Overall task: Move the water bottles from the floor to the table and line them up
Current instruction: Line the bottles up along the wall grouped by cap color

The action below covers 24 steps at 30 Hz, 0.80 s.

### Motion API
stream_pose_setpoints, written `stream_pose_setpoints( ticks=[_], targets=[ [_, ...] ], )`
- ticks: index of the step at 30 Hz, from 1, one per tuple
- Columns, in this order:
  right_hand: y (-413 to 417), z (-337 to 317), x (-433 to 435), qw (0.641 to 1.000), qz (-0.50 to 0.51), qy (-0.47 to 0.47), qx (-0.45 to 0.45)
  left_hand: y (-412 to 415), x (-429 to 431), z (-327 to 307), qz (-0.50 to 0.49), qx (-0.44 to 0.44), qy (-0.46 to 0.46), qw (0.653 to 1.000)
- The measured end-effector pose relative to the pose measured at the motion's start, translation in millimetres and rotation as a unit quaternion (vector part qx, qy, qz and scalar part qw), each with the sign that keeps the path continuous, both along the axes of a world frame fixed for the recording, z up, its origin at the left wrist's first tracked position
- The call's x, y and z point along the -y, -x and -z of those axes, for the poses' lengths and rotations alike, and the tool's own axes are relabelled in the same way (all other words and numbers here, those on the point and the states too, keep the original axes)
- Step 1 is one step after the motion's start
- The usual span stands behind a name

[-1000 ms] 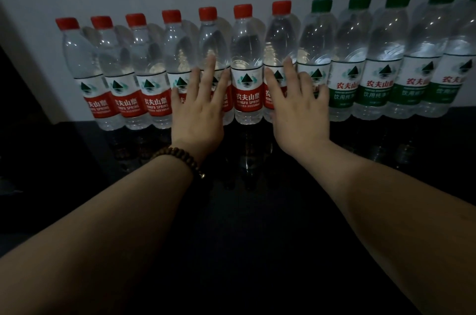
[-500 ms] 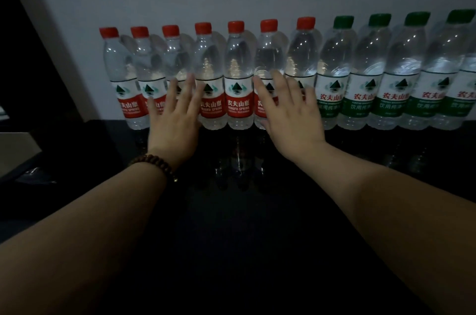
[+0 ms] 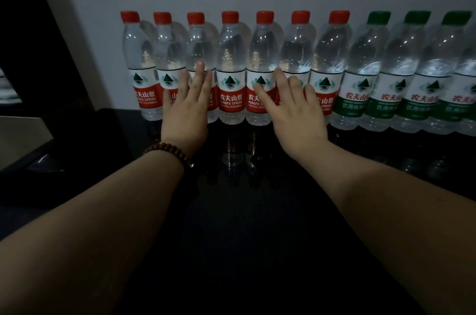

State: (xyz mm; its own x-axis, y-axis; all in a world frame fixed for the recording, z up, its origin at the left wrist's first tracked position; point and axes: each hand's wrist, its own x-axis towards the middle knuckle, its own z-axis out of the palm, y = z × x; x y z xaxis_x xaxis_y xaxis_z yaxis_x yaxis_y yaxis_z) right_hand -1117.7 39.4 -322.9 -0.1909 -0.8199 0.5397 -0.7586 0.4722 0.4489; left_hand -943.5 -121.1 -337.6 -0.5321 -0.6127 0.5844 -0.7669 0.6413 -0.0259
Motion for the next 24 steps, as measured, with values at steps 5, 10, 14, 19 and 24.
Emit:
stream_pose_setpoints(
  ticks=[5,10,14,19,24],
  targets=[
    [-2,-1,1,1.0,0.002,-0.005,0.0,0,1,1,0.011,-0.006,-0.004,1.0],
    [-8,-3,-5,1.0,-0.005,-0.006,0.009,-7,-7,-1,0.025,-0.029,-0.007,0.999],
    [-17,-6,-7,0.999,-0.028,-0.027,-0.012,-44,6,-4,-0.001,-0.044,-0.01,0.999],
    [-64,2,29,0.995,-0.093,-0.011,-0.026,-93,43,-9,-0.04,-0.015,-0.011,0.999],
    [-88,6,71,0.996,-0.088,0.014,-0.022,-83,50,-9,-0.012,-0.004,0.006,1.0]
  ],
)
